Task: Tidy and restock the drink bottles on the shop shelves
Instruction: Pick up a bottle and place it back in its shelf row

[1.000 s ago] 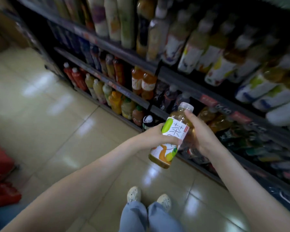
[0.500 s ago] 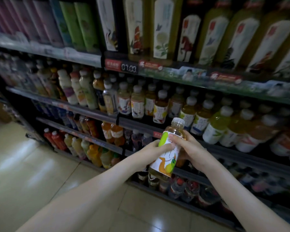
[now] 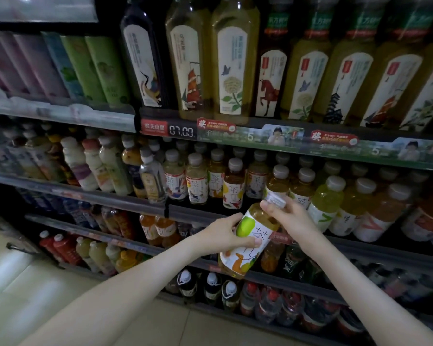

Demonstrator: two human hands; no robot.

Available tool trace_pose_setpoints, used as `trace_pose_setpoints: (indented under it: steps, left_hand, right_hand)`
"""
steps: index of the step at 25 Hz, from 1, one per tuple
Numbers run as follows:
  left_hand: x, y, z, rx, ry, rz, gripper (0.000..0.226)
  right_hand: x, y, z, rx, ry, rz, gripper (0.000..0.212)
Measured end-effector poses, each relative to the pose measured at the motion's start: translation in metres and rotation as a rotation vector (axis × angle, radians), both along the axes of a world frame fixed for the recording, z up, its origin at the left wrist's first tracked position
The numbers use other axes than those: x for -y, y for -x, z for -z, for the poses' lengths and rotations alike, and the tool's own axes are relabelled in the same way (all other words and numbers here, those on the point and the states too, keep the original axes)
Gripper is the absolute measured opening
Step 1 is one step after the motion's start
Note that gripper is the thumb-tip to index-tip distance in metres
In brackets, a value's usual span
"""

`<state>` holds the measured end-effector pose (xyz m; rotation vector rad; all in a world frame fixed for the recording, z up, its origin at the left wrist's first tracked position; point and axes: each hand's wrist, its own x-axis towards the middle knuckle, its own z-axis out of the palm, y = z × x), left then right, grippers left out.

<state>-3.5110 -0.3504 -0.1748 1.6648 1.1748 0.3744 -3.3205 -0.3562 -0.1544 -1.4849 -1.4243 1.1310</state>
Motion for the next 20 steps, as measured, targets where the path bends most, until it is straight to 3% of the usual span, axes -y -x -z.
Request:
trace_pose_setpoints:
  steps: [5, 8, 10, 11, 16, 20]
  left_hand:
    - [-0.038, 0.052, -0.001, -0.128, -0.048, 0.111, 0.057]
    - [-0.07, 0.085, 0.003, -0.352, -0.456, 0.017, 0.074]
    - [-0.093, 0.099, 0.003, -0.538, -0.794, -0.09, 0.072]
    - [-0.108, 0.104, 0.002, -0.6, -0.847, -0.104, 0.071]
    - [-0.162, 0.108, 0.006, -0.758, -0.821, 0.038, 0.063]
    - [-0.146, 0.112, -0.002, -0.628, -0.889, -0.048, 0.039]
  right_hand:
    - [-0.029, 0.053, 0.004, 0.073, -0.132, 0.017, 0.02]
    - [-0.043, 0.084, 0.012, 0.243, -0.235, 0.081, 0.025]
    - [-0.051, 0.094, 0.018, 0.215, -0.223, 0.165, 0.027]
    - [-0.055, 0.098, 0.02, 0.168, -0.21, 0.212, 0.026]
    - [-0.059, 0.102, 0.026, 0.03, -0.224, 0.374, 0.02]
    - [-0.054, 0.104, 0.024, 0.029, -0.265, 0.403, 0.021]
